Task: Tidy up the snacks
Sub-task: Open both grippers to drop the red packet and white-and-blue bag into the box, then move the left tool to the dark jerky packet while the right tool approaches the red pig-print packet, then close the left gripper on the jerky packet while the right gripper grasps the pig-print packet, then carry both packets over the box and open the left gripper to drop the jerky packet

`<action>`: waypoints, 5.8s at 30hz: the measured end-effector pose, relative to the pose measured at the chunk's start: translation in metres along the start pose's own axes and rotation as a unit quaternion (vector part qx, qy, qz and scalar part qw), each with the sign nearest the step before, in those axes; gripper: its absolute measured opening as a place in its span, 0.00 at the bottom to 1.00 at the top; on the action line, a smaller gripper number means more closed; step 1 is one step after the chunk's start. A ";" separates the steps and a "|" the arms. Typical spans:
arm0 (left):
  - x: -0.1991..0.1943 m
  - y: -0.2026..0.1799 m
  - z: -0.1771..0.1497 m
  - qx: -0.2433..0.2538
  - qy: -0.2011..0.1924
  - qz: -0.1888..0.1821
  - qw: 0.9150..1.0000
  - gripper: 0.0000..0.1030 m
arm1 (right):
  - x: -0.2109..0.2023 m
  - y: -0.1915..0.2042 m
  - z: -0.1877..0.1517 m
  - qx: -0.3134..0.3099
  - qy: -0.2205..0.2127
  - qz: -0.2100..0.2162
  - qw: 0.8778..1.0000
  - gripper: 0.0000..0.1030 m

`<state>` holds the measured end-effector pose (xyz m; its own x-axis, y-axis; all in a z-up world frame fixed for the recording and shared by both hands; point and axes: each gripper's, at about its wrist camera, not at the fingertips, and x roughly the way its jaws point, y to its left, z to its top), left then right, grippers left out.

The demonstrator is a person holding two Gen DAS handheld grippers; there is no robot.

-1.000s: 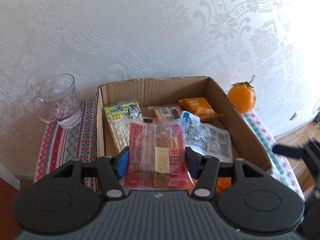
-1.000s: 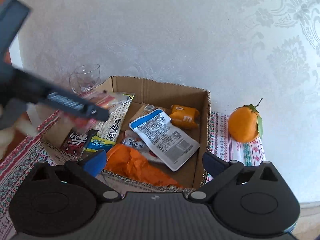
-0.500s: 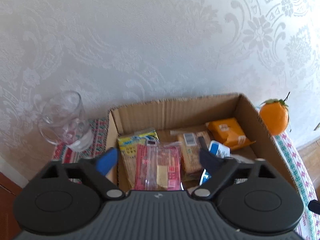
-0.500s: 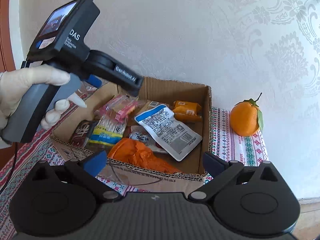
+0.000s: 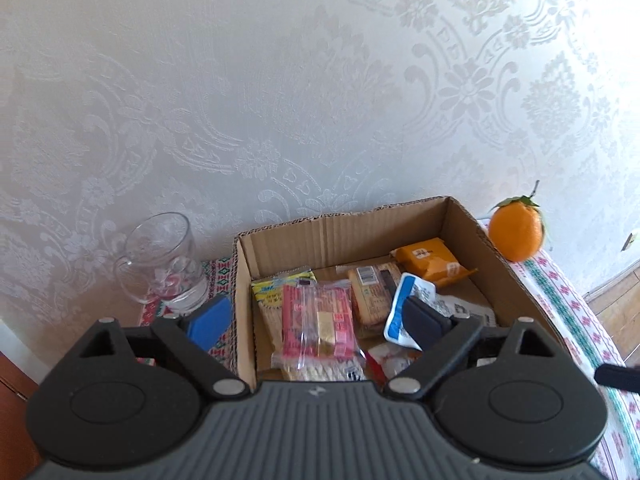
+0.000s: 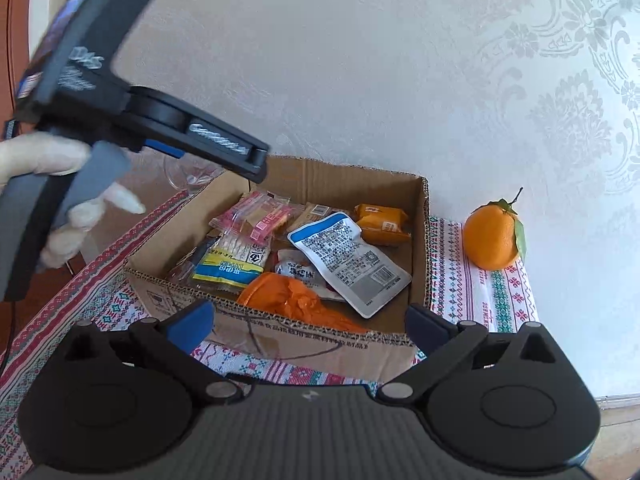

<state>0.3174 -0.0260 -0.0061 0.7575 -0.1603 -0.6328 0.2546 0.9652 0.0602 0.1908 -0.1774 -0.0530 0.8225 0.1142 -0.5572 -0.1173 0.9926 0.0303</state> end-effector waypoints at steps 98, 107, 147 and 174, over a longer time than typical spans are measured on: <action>-0.039 -0.009 -0.181 -0.101 0.039 0.060 0.992 0.54 | 0.040 0.021 -0.080 -0.033 0.055 0.028 0.998 0.95; -0.038 -0.007 -0.180 -0.101 0.039 0.060 0.992 0.52 | 0.037 0.032 -0.076 -0.046 0.041 0.042 0.997 0.61; -0.095 -0.010 -0.143 0.007 0.053 -0.059 0.997 0.44 | -0.035 0.021 -0.036 -0.109 0.008 0.054 0.993 0.48; -0.005 -0.009 -0.052 -0.006 -0.018 -0.058 0.998 0.90 | -0.026 -0.013 0.001 -0.068 -0.032 0.016 0.997 0.48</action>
<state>0.2802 -0.0233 -0.0439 0.7447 -0.2780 -0.6067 0.3341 0.9423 -0.0217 0.1710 -0.1930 -0.0383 0.8509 0.1527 -0.5027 -0.2146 0.9744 -0.0674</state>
